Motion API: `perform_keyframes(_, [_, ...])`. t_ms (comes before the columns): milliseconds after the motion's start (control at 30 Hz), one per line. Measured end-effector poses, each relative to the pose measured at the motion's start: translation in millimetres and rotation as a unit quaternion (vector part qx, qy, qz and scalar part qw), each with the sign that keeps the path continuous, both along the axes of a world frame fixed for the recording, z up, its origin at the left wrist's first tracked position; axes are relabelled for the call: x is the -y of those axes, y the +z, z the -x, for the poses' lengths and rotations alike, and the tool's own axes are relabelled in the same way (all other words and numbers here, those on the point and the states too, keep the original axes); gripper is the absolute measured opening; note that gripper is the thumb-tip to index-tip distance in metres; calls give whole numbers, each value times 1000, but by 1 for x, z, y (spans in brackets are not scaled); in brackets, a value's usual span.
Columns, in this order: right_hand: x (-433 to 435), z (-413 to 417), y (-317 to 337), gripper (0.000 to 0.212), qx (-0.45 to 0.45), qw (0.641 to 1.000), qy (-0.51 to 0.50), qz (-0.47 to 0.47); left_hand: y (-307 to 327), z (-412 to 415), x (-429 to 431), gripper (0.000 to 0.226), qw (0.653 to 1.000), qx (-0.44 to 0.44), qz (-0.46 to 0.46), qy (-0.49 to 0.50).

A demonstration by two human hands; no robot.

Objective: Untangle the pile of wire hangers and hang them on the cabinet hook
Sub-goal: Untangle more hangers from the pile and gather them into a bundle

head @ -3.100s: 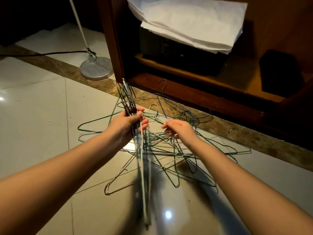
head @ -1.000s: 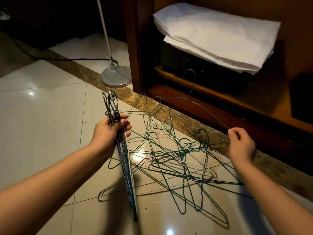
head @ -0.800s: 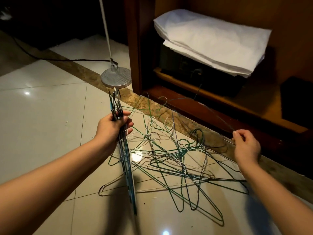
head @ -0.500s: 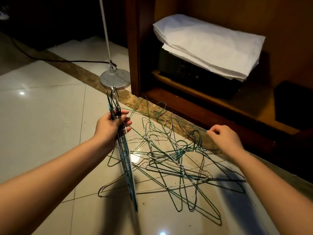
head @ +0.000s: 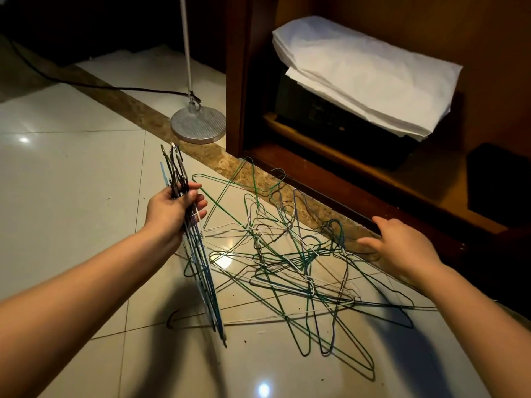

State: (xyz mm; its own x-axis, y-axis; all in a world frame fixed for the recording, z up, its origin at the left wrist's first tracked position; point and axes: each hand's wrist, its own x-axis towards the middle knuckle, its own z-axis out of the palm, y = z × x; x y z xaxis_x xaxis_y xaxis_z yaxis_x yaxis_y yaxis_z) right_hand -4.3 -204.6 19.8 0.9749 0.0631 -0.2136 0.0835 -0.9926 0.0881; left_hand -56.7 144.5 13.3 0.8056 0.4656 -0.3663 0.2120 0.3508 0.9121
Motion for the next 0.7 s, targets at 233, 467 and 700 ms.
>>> perform_keyframes(233, [-8,2,15,68,72,997,15,-5,2,-1,-2,19,1000,5,7,0])
perform_keyframes(467, [-53,-11,12,64,65,996,55,20,9,0,2,20,1000,19,16,12])
perform_keyframes(700, [-79,-21,10,69,57,992,107,25,5,0,-3,20,1000,14,18,17])
